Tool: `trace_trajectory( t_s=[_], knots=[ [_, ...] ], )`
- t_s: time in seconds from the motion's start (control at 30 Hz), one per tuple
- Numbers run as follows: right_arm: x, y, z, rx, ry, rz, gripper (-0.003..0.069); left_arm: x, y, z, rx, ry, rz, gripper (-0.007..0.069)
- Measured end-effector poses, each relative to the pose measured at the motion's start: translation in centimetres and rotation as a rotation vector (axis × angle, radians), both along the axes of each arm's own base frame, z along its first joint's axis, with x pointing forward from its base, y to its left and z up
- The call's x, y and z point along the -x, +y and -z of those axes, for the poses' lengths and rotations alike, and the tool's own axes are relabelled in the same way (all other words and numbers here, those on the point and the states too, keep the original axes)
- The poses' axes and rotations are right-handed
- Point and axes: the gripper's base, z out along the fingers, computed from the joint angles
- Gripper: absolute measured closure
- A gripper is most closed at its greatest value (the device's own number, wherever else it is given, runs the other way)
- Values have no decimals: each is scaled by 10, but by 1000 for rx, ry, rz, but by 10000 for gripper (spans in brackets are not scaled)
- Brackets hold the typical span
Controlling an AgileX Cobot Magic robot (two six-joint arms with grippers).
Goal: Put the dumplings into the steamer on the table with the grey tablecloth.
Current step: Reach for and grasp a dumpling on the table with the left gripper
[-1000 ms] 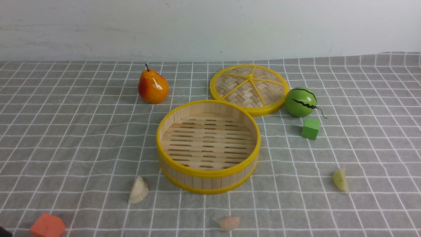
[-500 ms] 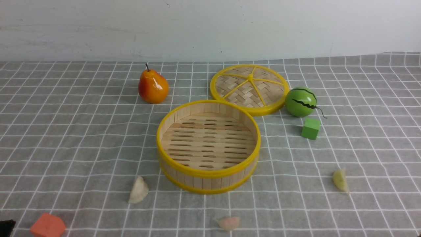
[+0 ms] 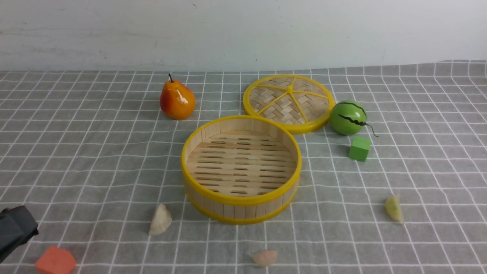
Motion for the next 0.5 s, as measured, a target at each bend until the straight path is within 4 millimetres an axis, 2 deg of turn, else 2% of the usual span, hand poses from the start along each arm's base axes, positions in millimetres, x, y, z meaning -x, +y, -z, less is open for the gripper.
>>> trace_trajectory(
  t_s=[0.03, 0.13, 0.27, 0.37, 0.5],
  knots=[
    [-12, 1, -9, 59, 59, -29, 678, -7, 1, -8, -67, 59, 24, 638],
    [-39, 4, -16, 160, 232, -115, 678, -27, 6, -16, -213, 206, 55, 638],
    [-71, 23, -11, 269, 459, -311, 678, -56, 6, -17, -414, 376, 155, 638],
    [-83, 43, -2, 378, 580, -458, 678, -76, -5, -9, -521, 486, 247, 638],
    [-90, 61, 4, 465, 629, -559, 674, -101, -23, 3, -633, 581, 330, 638]
  ],
)
